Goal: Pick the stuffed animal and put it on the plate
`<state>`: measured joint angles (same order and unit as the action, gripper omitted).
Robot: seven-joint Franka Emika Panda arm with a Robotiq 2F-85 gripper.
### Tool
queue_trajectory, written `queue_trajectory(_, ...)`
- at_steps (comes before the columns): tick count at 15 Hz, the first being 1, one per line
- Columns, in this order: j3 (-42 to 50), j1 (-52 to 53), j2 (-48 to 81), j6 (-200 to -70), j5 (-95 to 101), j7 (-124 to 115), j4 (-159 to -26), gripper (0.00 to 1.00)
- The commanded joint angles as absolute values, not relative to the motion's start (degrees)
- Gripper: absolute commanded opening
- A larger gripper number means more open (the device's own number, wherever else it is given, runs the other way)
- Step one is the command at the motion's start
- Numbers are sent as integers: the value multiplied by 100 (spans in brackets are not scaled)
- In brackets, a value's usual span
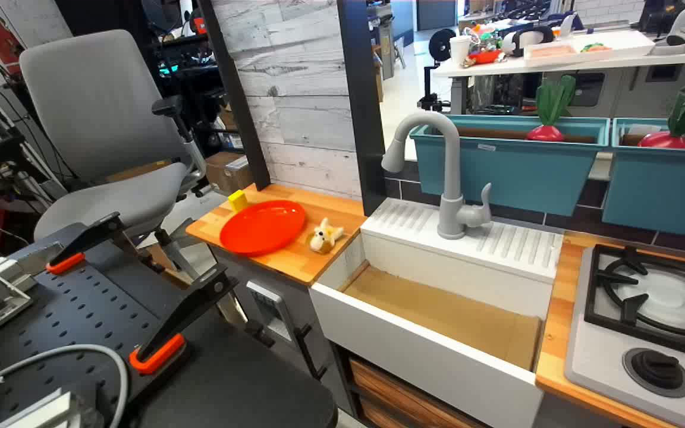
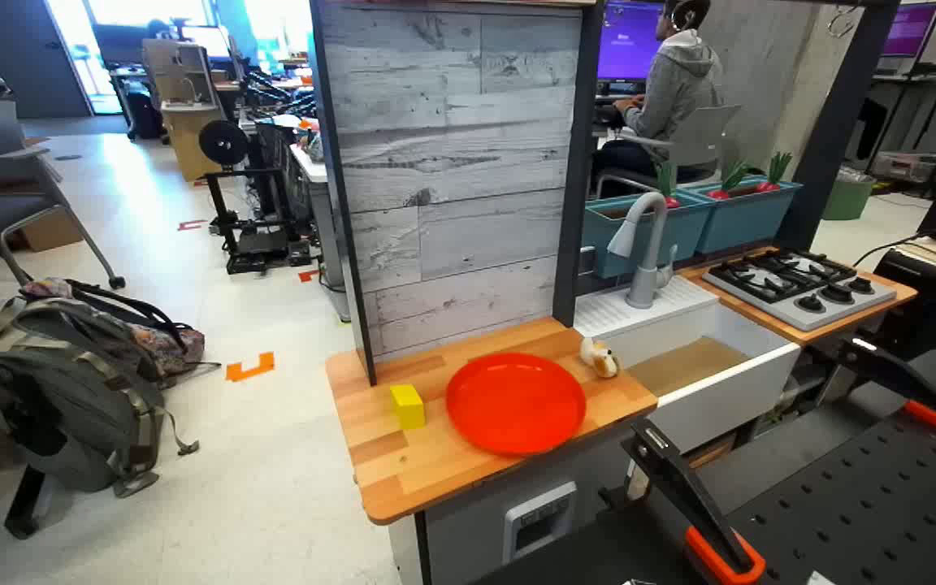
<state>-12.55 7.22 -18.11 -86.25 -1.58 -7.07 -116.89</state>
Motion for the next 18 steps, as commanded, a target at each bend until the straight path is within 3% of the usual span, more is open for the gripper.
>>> queue_trajectory(1, -1204, 785, -1801, -8621, -143, -724, -11674, 100)
queue_trajectory(9, -1204, 785, -1802, -8622, -143, -724, -11670, 100)
queue_trajectory(18, -718, 382, -1343, -11801, 459, -610, -13023, 100)
